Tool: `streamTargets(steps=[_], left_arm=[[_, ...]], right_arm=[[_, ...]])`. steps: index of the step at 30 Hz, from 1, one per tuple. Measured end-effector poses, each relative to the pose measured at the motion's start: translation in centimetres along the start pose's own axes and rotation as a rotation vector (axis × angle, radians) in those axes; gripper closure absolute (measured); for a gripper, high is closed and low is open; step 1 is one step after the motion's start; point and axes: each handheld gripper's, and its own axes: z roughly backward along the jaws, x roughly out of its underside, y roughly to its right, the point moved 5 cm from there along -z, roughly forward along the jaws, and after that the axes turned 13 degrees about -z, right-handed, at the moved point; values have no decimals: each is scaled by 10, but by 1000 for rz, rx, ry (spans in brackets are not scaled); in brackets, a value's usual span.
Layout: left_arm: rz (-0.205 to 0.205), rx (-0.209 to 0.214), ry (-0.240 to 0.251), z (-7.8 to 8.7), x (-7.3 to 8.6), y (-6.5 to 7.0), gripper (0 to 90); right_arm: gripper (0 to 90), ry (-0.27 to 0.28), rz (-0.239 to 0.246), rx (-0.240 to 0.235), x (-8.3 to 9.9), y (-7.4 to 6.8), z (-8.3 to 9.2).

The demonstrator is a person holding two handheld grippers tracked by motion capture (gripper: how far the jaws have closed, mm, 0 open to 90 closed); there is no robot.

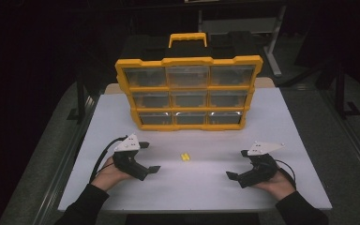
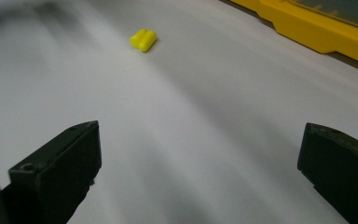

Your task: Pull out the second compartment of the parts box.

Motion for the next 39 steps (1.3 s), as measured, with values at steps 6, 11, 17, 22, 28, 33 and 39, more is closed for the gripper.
streamTargets(steps=[6, 11, 17, 22, 28, 33, 39], left_arm=[[3, -2, 11, -1, -3, -2, 0], [6, -8, 18, -1, -5, -3, 0], [7, -10, 25, -4, -8, -5, 0], [2, -10, 28, -7, -12, -5, 0], [-5, -8, 32, -10, -16, -5, 0], [-12, -1, 41, -13, -20, -6, 0], [-17, 0, 51, -17, -25, -7, 0]], right_arm=[[0, 2, 2, 4, 0, 0, 1], [0, 4, 4, 6, -1, 1, 1], [0, 2, 13, 7, -1, 0, 0], [0, -4, 16, 8, -1, 0, -1], [0, -4, 17, 9, 0, 1, -1], [0, -4, 17, 7, -1, 1, -1], [0, -6, 18, 7, -1, 1, -1]])
